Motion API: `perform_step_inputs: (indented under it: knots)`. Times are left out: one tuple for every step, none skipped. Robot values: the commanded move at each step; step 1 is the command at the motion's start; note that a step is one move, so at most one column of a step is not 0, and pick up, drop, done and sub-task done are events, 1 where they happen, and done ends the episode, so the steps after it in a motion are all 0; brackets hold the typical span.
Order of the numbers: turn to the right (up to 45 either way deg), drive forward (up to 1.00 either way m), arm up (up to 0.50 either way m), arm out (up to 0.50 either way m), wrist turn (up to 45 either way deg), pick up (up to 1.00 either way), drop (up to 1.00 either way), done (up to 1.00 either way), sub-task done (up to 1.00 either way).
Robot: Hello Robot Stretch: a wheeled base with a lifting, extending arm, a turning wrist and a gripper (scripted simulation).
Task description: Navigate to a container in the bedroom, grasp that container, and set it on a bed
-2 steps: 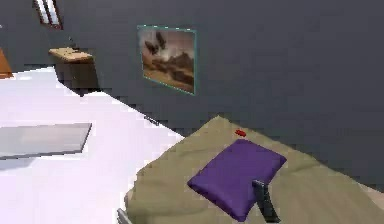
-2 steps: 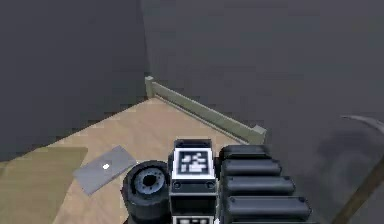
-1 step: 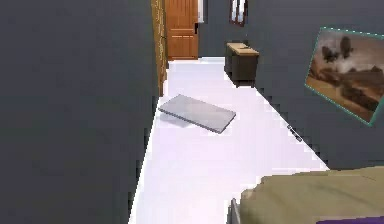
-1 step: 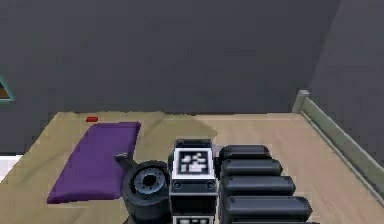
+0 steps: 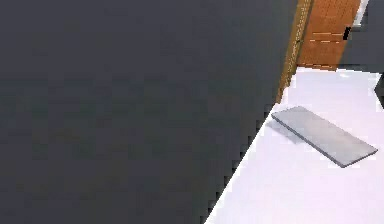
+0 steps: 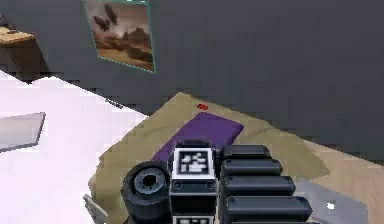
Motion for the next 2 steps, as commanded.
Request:
perform_step_inputs:
  knots:
    - [45.0,0.00,0.00,0.00,0.0,0.00,0.00,0.00,0.00]
    - [45.0,0.00,0.00,0.00,0.0,0.00,0.00,0.00,0.00]
